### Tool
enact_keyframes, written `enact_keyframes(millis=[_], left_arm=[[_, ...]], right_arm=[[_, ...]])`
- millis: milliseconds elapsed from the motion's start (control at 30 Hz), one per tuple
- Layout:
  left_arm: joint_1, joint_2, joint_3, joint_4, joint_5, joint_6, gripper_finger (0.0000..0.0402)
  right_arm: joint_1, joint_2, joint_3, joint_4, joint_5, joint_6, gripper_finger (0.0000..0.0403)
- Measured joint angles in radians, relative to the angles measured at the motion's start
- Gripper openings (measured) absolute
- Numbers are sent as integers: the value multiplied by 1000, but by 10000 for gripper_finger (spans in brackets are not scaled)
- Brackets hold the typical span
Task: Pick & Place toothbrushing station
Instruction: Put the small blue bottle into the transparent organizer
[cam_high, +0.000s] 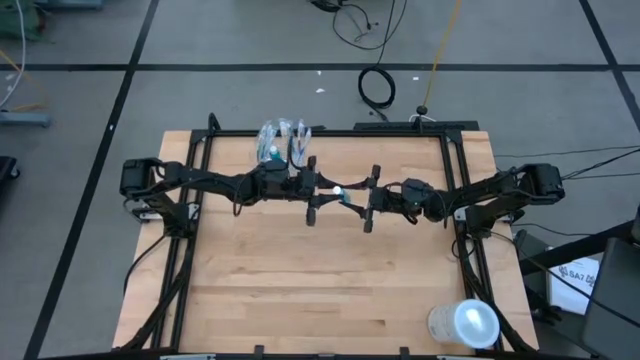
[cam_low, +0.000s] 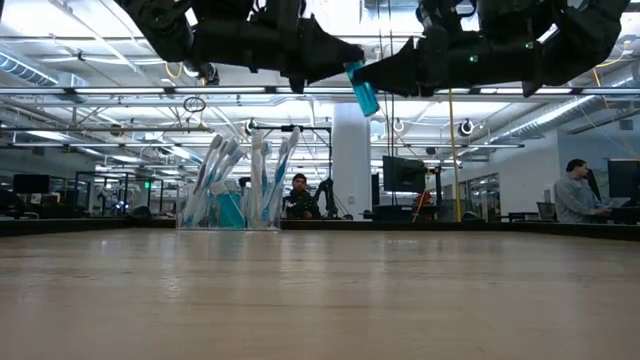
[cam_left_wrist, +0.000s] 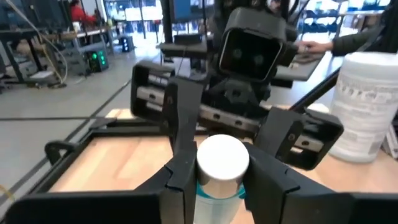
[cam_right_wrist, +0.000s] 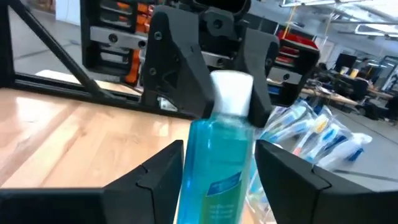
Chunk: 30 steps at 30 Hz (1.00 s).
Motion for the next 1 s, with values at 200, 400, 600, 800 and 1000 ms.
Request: enact_keyframes(millis=[200, 400, 600, 800, 1000], left_arm=[[11, -25, 0, -89, -71, -18, 94], [24, -179, -1, -368, -306, -26, 97], [24, -352, -1, -665, -579, -83, 96], [56, -394, -13, -846, -664, -178, 96], [171, -386, -77, -781, -529, -187, 95]], right_arm=[[0, 0, 0, -32, 117, -1, 218], [0, -1, 0, -68, 126, -1, 226], [-1, -1, 0, -87, 126, 3, 224], [-1, -1, 0, -110, 126, 15, 224], [-1, -1, 0, -115, 122, 54, 224]])
